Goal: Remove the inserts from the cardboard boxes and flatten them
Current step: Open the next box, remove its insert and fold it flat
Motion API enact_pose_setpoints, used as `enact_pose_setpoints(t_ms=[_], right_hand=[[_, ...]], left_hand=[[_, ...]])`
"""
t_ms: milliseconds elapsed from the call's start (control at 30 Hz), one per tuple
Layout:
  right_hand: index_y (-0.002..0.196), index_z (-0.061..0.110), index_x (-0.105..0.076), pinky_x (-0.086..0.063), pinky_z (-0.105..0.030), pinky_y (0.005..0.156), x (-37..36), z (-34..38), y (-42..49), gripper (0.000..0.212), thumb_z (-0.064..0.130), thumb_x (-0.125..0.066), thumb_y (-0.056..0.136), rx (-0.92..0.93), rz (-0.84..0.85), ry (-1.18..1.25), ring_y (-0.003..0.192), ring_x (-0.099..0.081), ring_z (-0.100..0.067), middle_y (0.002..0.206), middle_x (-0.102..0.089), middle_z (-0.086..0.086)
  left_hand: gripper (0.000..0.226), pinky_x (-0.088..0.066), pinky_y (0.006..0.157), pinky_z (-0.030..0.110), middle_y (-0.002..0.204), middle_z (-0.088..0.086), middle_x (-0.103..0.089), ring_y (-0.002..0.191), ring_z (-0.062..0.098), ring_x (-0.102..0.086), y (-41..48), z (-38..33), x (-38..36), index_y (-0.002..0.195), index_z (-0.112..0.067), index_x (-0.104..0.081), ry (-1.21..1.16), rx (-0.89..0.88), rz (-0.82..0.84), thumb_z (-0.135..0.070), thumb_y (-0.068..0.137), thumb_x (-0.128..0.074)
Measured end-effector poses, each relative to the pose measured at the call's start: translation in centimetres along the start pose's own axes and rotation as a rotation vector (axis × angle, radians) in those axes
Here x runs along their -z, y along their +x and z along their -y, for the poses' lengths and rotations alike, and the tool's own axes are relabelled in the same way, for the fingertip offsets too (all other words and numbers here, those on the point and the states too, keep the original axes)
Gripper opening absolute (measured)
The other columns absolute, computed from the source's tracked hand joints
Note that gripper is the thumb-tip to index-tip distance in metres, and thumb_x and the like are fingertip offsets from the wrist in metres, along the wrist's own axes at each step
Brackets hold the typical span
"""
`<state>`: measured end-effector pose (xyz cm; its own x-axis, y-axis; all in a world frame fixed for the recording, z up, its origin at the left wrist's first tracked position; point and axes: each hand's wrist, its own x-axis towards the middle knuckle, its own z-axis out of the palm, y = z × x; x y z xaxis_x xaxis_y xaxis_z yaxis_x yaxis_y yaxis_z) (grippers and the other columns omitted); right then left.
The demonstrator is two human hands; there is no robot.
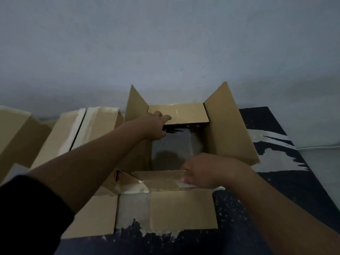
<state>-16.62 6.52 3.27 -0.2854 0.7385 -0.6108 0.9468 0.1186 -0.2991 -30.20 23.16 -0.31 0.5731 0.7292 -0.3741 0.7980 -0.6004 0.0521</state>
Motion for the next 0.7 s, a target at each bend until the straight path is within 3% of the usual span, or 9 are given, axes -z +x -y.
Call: enact_pose_setpoints(t_ms=[200, 367, 533, 700], right_hand=[[0.138, 0.022, -0.046, -0.042, -0.032, 0.090, -0.2, 0.1, 0.1, 0.041, 0.037, -0.042, 0.100, -0.024, -0.065, 0.031, 0.117, -0.052, -0.021, 0.133, -0.053, -0.002], [0.126, 0.019, -0.054, -0.047, -0.035, 0.086, -0.1, 0.0, 0.4, 0.034, 0.037, -0.046, 0.098, -0.073, -0.133, 0.012, 0.108, -0.057, -0.021, 0.119, -0.059, -0.003], [0.124, 0.028, -0.058, -0.049, -0.038, 0.088, 0.1, -0.2, 0.5, 0.030, 0.035, -0.048, 0.097, -0.093, -0.191, 0.033, 0.105, -0.057, -0.019, 0.115, -0.061, 0.001], [0.111, 0.027, -0.062, -0.051, -0.039, 0.084, 0.0, 0.5, 0.0, 0.020, 0.032, -0.047, 0.097, -0.101, -0.296, -0.018, 0.095, -0.059, -0.018, 0.098, -0.061, 0.002]], left_hand=[[0.081, -0.023, 0.114, 0.052, 0.160, 0.012, -0.005, 0.143, 0.040, -0.015, 4.7, 1.4, -1.8, 0.152, -0.026, 0.001, 0.138, 0.085, 0.009, -0.027, 0.094, -0.055], [0.073, -0.035, 0.108, 0.052, 0.159, 0.013, -0.008, 0.138, 0.041, -0.028, 6.4, 2.3, -3.3, 0.152, -0.027, -0.001, 0.168, 0.111, 0.031, -0.019, 0.096, -0.048], [0.064, -0.042, 0.100, 0.052, 0.152, 0.020, -0.022, 0.126, 0.043, -0.040, 6.2, 1.9, -4.0, 0.150, -0.018, -0.010, 0.204, 0.074, -0.075, -0.015, 0.096, -0.043], [0.050, -0.050, 0.084, 0.046, 0.128, 0.016, -0.048, 0.109, 0.036, -0.052, 5.4, 2.1, -2.3, 0.137, -0.015, -0.031, 0.126, 0.075, -0.247, -0.008, 0.090, -0.048]])
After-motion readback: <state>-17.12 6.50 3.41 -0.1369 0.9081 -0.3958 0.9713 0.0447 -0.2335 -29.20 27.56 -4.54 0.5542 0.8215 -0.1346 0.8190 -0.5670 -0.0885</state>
